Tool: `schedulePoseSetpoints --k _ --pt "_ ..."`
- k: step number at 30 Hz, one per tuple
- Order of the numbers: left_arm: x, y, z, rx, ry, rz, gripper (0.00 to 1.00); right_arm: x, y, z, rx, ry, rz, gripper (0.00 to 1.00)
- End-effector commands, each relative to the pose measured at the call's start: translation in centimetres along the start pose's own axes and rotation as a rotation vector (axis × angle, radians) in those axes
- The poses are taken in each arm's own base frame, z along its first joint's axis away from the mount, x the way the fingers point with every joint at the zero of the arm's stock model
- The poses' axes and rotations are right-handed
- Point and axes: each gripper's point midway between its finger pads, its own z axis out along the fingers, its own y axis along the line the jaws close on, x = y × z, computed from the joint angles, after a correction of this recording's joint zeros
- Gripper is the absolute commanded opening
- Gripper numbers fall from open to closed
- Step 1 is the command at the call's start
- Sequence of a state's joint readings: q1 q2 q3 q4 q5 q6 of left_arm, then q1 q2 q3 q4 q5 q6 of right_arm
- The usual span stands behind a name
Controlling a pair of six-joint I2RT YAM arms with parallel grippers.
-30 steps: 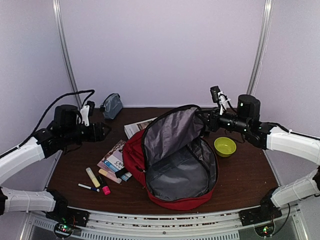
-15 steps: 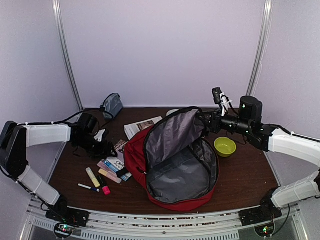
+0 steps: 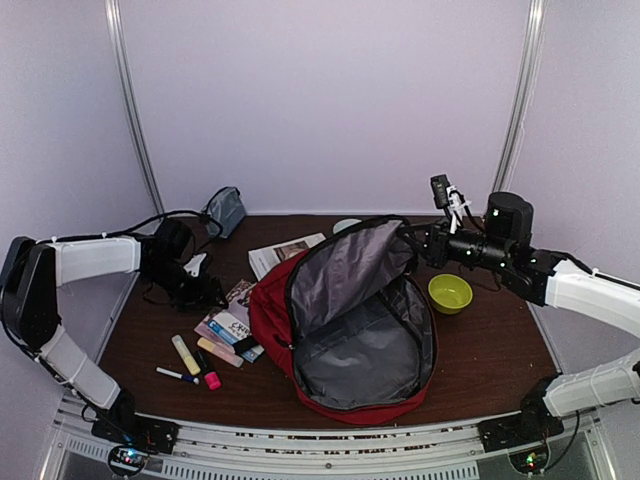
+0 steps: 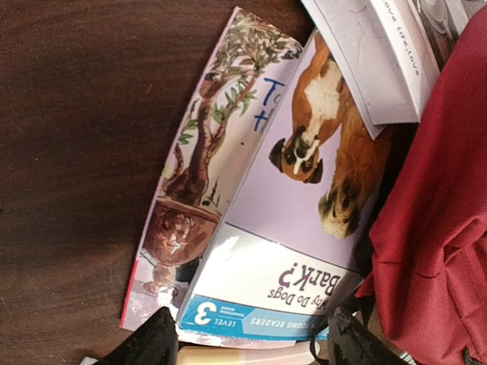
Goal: Pack the student bag
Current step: Place the largest pocket of the student bag.
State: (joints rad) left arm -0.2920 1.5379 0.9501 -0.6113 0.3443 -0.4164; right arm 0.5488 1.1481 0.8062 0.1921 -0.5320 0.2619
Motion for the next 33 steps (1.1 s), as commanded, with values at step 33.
schedulePoseSetpoints --k 33 --pt "2.8 -0.8 6.7 -0.165 0.072 0.077 0.63 0.4 -3.2 -4.0 0.233 0.014 0.038 0.00"
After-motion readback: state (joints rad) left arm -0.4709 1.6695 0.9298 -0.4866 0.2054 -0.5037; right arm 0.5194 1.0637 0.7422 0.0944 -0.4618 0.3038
